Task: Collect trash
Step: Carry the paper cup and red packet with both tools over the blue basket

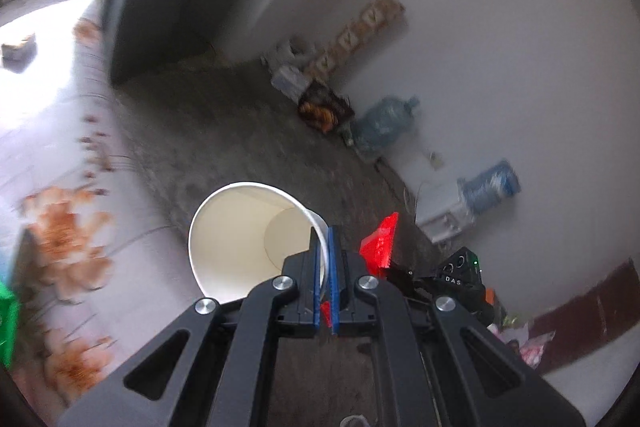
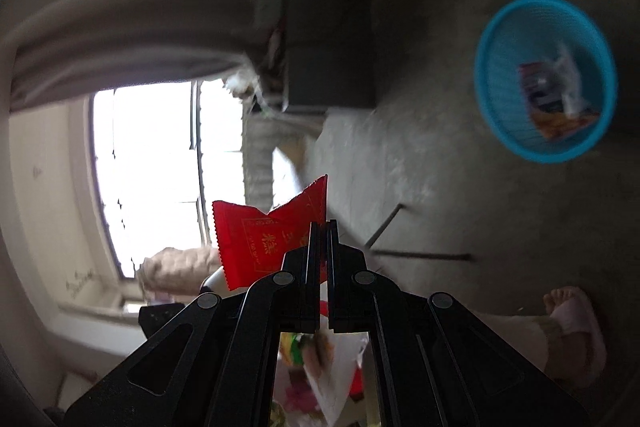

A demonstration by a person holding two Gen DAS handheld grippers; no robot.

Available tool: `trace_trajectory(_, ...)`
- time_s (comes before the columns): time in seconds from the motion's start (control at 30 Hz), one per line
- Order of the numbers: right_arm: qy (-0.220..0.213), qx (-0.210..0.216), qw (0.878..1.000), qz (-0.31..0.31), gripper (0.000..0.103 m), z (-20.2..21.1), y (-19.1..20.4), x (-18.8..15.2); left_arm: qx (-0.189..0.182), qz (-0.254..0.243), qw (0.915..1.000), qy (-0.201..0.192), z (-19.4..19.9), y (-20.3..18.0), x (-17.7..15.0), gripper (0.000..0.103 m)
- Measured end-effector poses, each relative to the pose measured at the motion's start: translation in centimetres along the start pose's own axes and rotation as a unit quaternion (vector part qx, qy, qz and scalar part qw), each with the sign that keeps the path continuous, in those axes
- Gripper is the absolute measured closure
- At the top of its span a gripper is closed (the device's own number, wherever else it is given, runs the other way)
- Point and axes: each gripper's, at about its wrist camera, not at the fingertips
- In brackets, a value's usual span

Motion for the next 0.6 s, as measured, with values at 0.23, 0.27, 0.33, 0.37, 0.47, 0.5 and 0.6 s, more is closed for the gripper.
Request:
trace_trajectory(0.23, -0.052, -0.037, 0.996, -0.069, 0.099, 2.4, -6.5, 3.3, 0.013, -0.008, 0.9974, 0.07, -11.4, -2.4, 0.0, 0.1)
trace_trajectory(0.27, -0.06, -0.04, 0.994, -0.081, 0.099, 2.6, -7.6, 3.8, 0.015, -0.007, 0.9966, 0.081, -13.2, -2.6, -0.1, 0.1)
trace_trajectory(0.33, -0.072, -0.047, 0.992, -0.096, 0.098, 3.2, -9.2, 4.5, 0.02, -0.005, 0.995, 0.098, -16.1, -3.0, -0.2, 0.1)
trace_trajectory(0.37, -0.082, -0.052, 0.99, -0.107, 0.098, 3.2, -10.1, 5.1, 0.025, -0.004, 0.9938, 0.108, -17.9, -3.1, -0.4, 0.1)
trace_trajectory(0.47, -0.101, -0.062, 0.985, -0.128, 0.097, 3.4, -12.1, 6.3, 0.039, 0.0, 0.9905, 0.132, -22.2, -3.3, -0.5, 0.1)
trace_trajectory(0.5, -0.104, -0.065, 0.983, -0.134, 0.097, 3.4, -12.7, 6.7, 0.045, 0.001, 0.9892, 0.139, -23.4, -3.1, -0.4, 0.1)
trace_trajectory(0.6, -0.116, -0.079, 0.978, -0.155, 0.096, 3.5, -14.7, 7.8, 0.067, 0.003, 0.9853, 0.157, -27.0, -3.0, -0.7, 0.1)
Point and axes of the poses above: each gripper's, at about its wrist camera, not at the fingertips, and z roughly against the way its jaws point, y to its left, x to its top, and after that the axes turned 6 degrees about x, right-handed
